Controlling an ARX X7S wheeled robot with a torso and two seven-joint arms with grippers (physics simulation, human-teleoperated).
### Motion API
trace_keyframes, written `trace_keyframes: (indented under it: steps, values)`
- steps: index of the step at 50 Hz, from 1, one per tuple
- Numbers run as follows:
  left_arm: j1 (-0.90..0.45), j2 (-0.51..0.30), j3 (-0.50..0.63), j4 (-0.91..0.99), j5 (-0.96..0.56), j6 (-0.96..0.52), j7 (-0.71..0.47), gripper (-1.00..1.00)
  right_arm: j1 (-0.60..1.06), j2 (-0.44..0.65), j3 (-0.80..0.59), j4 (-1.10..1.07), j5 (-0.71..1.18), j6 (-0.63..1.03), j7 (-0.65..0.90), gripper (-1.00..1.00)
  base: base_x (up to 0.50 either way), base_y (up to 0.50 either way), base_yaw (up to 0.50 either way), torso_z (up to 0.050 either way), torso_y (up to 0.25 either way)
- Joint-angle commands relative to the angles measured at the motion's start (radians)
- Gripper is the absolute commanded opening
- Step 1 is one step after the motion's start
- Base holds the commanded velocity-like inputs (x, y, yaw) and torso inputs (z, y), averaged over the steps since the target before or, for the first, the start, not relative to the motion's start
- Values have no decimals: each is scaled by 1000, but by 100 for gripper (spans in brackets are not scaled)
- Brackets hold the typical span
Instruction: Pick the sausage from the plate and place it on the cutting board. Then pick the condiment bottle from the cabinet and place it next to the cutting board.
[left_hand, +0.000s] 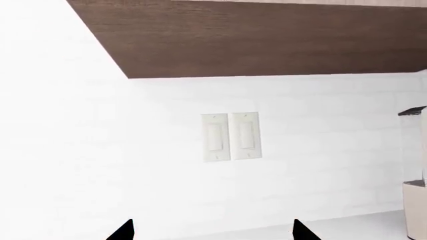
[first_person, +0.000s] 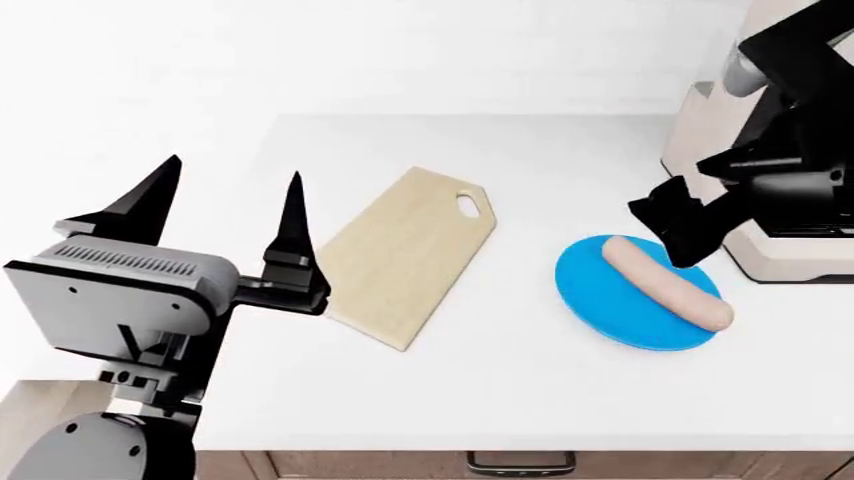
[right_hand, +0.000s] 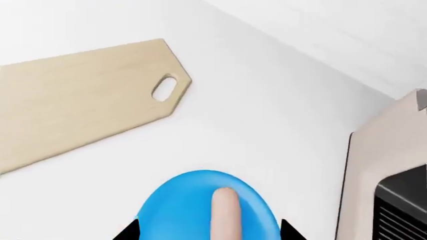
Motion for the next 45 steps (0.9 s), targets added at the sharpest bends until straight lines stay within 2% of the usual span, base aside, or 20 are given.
trace_keyframes:
  steps: [1,11,20,45]
  values:
    - [0,-7,-1,10,-10,1,-3,100,-83,16,-24,108,-6,-66,10,100,0,0,0,0,0]
    - [-3,-17,-4,29,-8,-2,-15,100,-104,-7,-101,217,-103,-173,-76,100,0,0,0,0,0]
    - [-4,-22,16,26,7,-4,-23,100,-154,-2,-116,241,-143,-257,-82,100,0,0,0,0,0]
    - [1,-31,20,19,-2,6,-31,100,-232,-33,-153,295,-175,-342,-113,100,0,0,0,0,0]
